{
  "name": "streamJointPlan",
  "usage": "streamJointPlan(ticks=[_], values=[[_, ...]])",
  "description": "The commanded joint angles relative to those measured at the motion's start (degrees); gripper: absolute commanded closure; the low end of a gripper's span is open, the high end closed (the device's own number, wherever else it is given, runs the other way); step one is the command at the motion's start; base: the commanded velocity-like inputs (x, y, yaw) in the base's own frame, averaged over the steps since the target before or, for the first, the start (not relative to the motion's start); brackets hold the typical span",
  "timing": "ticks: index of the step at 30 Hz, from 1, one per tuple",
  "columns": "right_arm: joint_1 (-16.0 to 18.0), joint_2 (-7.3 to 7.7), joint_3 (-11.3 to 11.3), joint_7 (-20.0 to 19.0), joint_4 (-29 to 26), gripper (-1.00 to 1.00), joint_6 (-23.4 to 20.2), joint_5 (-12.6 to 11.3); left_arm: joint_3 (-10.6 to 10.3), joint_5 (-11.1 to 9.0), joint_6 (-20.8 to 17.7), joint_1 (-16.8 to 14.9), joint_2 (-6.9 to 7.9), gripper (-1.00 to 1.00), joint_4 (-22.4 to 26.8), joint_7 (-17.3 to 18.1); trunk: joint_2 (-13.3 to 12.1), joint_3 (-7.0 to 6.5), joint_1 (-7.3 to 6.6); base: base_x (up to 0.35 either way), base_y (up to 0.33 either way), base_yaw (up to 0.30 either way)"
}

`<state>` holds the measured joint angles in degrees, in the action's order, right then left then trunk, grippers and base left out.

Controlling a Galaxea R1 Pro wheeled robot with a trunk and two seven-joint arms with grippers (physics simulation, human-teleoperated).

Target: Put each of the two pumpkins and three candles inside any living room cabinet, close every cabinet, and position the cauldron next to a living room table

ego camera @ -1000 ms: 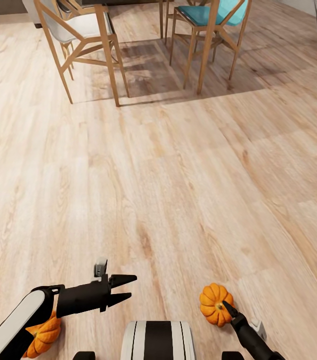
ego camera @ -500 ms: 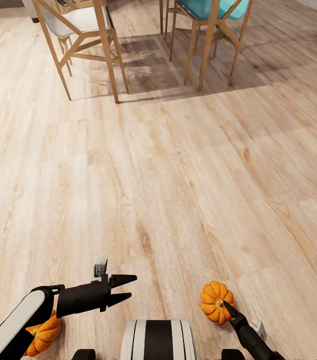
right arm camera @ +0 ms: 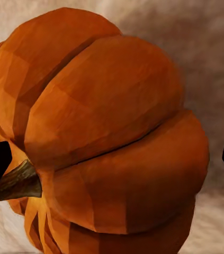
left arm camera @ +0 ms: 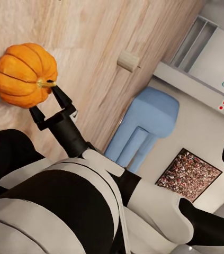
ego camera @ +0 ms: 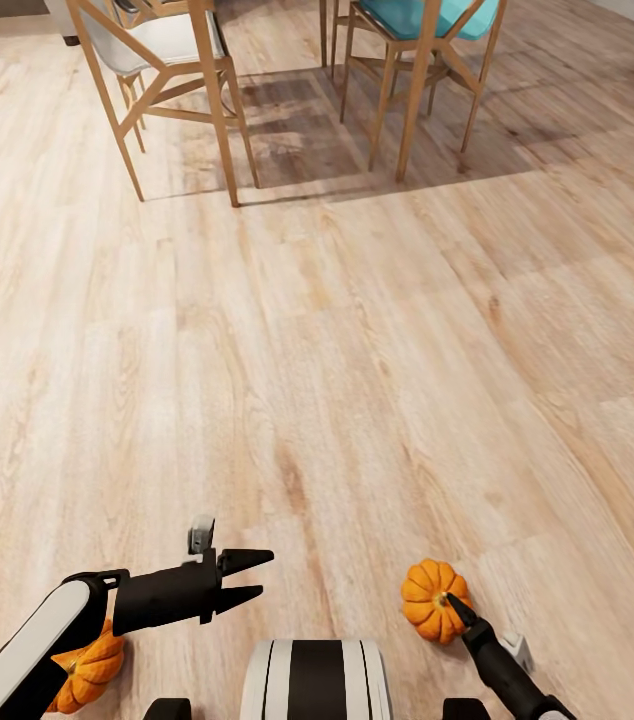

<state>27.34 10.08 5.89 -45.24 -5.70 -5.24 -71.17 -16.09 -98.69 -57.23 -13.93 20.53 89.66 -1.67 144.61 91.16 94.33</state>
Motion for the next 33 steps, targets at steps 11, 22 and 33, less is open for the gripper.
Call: streamJointPlan(ticks=[11, 22, 33], values=[[0.0, 0.03, 2.2, 1.7, 0.0, -1.00, -0.3, -0.2, -0.1, -0.3, -0.1, 0.0, 0.00, -1.00, 0.0, -0.2, 0.0, 0.03, 0.00, -0.059, 0.030, 0.000], [0.0, 0.03, 2.3, 2.8, -0.8, 1.00, -0.7, -0.1, -0.1, -0.3, -0.1, 0.0, -0.04, -1.00, 0.0, -0.2, 0.0, 0.03, 0.00, -0.005, 0.002, 0.000], [0.0, 0.03, 2.3, 2.8, -1.1, 1.00, -0.7, -0.1, -0.1, -0.3, -0.1, 0.0, -0.06, -1.00, 0.0, -0.2, 0.0, 0.03, 0.00, 0.003, 0.000, 0.000]])
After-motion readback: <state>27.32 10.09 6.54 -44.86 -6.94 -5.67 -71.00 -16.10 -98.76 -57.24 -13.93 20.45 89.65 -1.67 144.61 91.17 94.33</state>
